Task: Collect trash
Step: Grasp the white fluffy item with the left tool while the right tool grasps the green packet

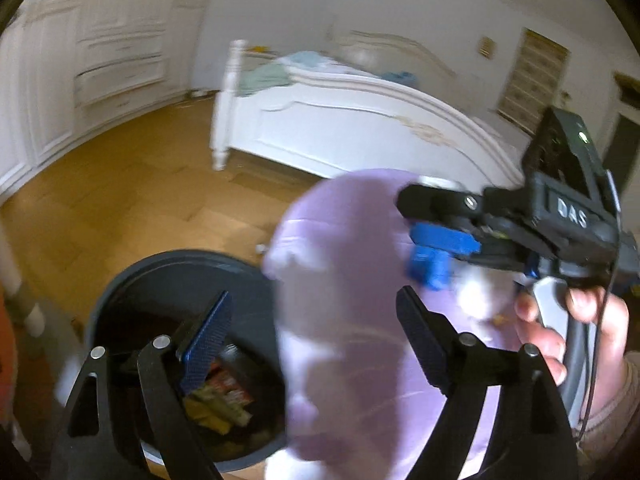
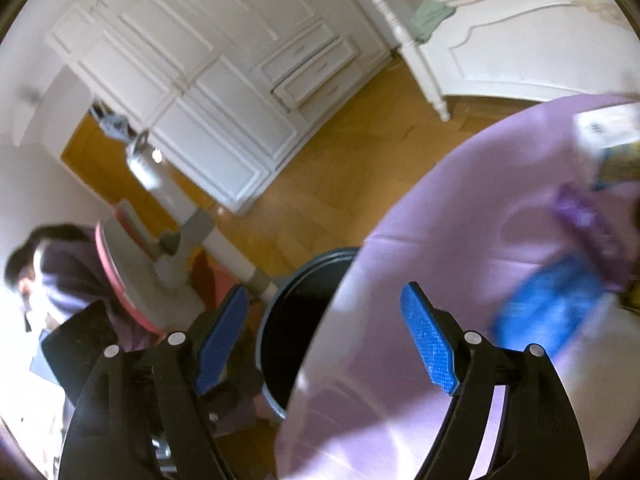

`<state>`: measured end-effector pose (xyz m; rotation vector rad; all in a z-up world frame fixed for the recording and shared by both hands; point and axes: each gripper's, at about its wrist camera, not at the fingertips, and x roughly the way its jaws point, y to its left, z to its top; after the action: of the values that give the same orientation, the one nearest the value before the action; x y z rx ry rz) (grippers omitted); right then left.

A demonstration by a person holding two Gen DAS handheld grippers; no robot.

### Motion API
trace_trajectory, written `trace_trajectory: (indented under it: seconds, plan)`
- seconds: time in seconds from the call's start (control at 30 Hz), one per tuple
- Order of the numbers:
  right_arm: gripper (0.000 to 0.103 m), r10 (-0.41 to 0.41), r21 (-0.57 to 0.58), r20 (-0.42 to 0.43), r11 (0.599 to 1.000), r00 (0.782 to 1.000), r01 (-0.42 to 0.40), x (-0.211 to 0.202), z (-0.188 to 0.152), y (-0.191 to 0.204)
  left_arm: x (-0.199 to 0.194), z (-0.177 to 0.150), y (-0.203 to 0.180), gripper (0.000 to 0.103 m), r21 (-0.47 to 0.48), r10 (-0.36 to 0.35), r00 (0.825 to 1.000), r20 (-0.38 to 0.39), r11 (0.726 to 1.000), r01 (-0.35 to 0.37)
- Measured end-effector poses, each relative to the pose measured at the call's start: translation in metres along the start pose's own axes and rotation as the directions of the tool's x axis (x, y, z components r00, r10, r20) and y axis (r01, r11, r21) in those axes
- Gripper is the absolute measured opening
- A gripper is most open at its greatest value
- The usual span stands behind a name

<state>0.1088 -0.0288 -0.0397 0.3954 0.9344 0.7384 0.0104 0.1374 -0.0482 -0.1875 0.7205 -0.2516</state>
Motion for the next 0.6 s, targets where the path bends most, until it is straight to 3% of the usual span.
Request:
trace_trajectory:
  seconds: [0.2,0.3,0.43,0.53,0.6]
  plan:
    - [0.078,-0.077,0.113,0.134,0.992,0.988,0.062,-0.080,0.005,-0.063,0.024,0.005,-0.064,0.091,0.120,-0.097,0.995,-0.034,0.988,0.100]
    - [0.078,-0.151,0.209,0.197,0.972,0.969,0.108,-0.123,0.003,-0.104,0.039,0.005,-0.091,0.091,0.155,-0.132,0.989,-0.059,0.978,0.140]
    - [0.078,-0.265,0.332,0.264,0.928,0.927,0.170,-0.178,-0.007,-0.159,0.059,0.005,-0.120,0.091,0.192,-0.161,0.983,-0.091,0.965,0.176]
    - [0.078,-0.344,0.418,0.274,0.884,0.898,0.211,-0.202,-0.018,-0.192,0.074,0.005,-0.136,0.091,0.207,-0.166,0.979,-0.118,0.960,0.188]
    - [0.078,-0.361,0.460,0.261,0.862,0.895,0.214,-0.209,-0.025,-0.209,0.084,0.007,-0.147,0.091,0.211,-0.160,0.978,-0.133,0.960,0.186]
